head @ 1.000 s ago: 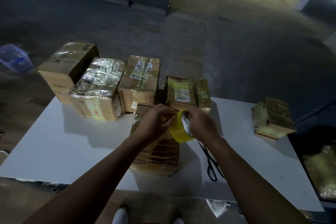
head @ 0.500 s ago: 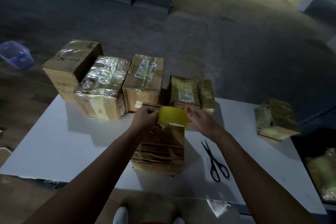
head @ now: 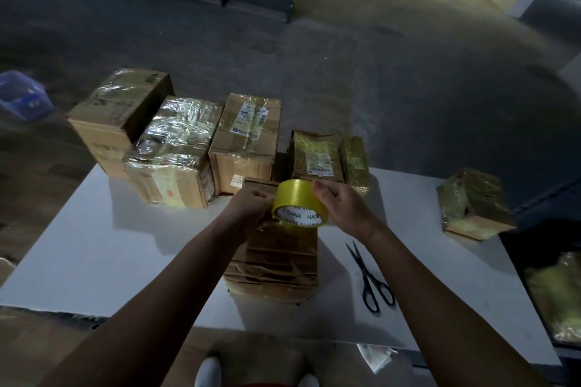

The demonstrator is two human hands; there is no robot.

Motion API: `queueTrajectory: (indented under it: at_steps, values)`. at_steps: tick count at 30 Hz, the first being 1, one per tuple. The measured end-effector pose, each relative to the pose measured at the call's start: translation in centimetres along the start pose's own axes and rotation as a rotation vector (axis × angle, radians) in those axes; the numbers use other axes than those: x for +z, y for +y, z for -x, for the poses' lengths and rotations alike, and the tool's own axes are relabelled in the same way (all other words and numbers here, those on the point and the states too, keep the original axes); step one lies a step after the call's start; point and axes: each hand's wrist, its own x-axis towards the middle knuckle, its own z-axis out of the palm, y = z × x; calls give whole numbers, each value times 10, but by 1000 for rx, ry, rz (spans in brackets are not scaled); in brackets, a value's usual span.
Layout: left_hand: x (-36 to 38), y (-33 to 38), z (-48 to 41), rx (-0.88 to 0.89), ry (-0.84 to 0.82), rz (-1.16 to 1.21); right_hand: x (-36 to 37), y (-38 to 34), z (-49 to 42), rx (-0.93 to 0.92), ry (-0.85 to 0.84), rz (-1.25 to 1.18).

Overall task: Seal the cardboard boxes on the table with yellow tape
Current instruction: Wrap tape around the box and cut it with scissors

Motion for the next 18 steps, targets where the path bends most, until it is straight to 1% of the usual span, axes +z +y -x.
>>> queueTrajectory:
  at_steps: [2, 7, 10, 13, 16, 17, 18]
  values:
    - [1, 1, 1, 1, 11, -2, 0, -4, -1, -53, 5, 34]
    - [0, 4, 2, -13, 66, 17, 1, -12, -7, -120, 31, 93]
    - [-14, 1, -3, -79, 133, 95, -2, -9, -6, -130, 30, 179]
    - [-27, -1, 0, -94, 67, 147, -3, -6, -6, -136, 50, 241]
    - [-31, -5, 3, -74, -18, 246, 2, -12, -11, -144, 1, 331]
    - [-32, -6, 4, -56, -29, 254, 3, -15, -13, -150, -4, 355]
    - [-33, -8, 4, -36, -10, 211, 5, -18, -14, -159, -4, 372]
